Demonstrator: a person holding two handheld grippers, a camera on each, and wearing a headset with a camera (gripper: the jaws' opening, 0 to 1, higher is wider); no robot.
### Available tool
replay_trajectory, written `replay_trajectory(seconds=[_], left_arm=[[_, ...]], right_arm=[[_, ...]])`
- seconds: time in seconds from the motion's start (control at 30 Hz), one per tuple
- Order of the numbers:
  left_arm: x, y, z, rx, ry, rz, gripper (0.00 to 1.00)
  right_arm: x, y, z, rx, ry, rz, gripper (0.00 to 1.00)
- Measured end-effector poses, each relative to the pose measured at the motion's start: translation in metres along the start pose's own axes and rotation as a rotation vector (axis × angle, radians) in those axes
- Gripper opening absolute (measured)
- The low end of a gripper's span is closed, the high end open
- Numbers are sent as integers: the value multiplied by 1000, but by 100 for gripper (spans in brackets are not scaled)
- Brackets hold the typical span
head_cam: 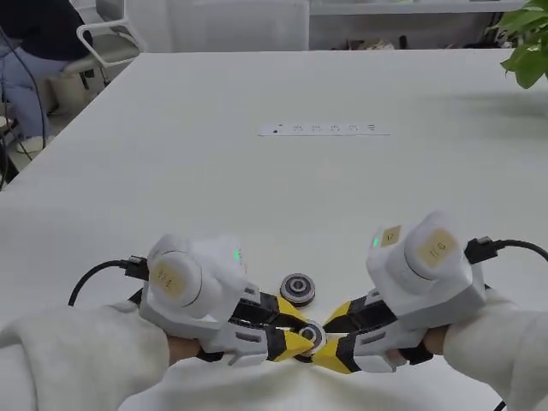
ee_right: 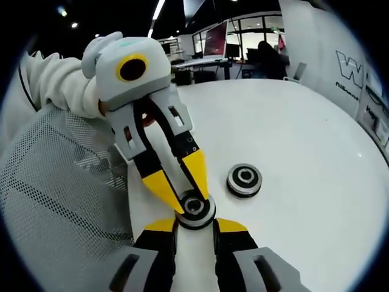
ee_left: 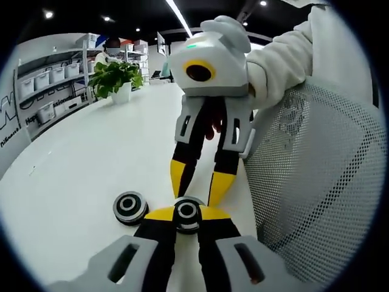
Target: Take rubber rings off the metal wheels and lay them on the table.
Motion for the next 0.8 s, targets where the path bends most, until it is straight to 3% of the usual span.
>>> replay_trajectory(seconds=[0.13, 0.47, 0.6, 0.8], left_arm=[[0, 0, 1, -2, 3, -1, 8], [0, -2, 3, 7, 13, -17, 8], [0, -2, 4, 11, 17, -23, 8], [-1, -1, 5, 13, 26, -26, 7]], right_arm=[[1, -4, -2, 45, -7, 49, 11], [3, -3, -5, 73, -36, 54, 1], [4, -3, -7, 58, -53, 56, 0], [6, -2, -12, -22, -70, 32, 0]])
Point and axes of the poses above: the centre of the closed fingertips' face, and the gripper's own axes: x roughly backward along the fingers, z roughly to its left, y roughly out of its top, the point moved 8 cm from there along x, roughly backward along the fingers, and after that the axes turned 6 degrees about y, right-handed, at the moved point
